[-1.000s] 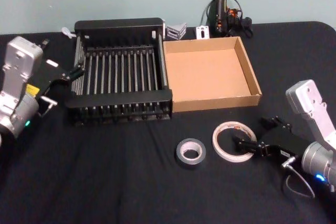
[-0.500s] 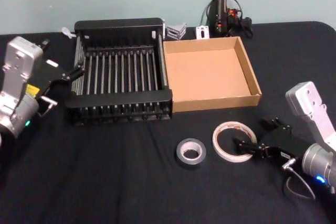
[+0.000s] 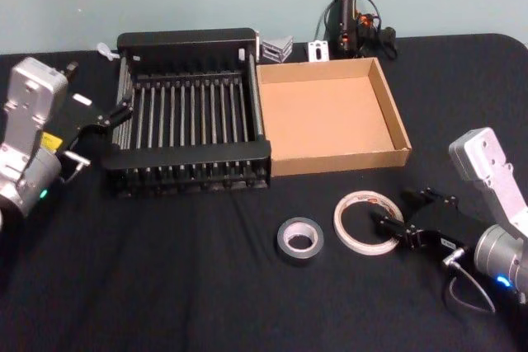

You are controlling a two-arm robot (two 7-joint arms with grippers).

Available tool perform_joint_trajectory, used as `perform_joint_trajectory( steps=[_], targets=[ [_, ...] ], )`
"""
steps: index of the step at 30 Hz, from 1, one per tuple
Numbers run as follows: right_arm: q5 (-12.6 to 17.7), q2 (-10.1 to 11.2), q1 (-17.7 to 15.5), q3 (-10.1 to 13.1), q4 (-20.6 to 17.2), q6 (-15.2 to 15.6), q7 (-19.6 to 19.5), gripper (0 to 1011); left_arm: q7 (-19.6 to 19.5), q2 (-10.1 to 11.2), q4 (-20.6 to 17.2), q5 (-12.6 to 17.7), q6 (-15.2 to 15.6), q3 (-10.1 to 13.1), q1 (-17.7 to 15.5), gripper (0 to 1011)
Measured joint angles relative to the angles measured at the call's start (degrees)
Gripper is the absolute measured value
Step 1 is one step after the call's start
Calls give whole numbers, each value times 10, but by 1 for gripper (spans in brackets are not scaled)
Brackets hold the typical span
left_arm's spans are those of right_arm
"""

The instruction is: Pick up the white tape and place it into the black box , Pick up the silver tape and place it into the brown box.

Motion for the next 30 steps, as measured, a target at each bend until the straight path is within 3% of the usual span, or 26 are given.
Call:
perform_joint_trajectory(
  steps=[16, 21, 30],
  targets=[
    [1, 0, 0, 0, 0, 0, -1, 214, 0, 0, 0, 0, 0, 0, 0, 1001],
    [1, 0, 0, 0, 0, 0, -1, 97, 0, 0, 0, 0, 0, 0, 0, 1001],
    [1, 0, 0, 0, 0, 0, -1, 72, 0, 0, 0, 0, 0, 0, 0, 1001]
  ],
)
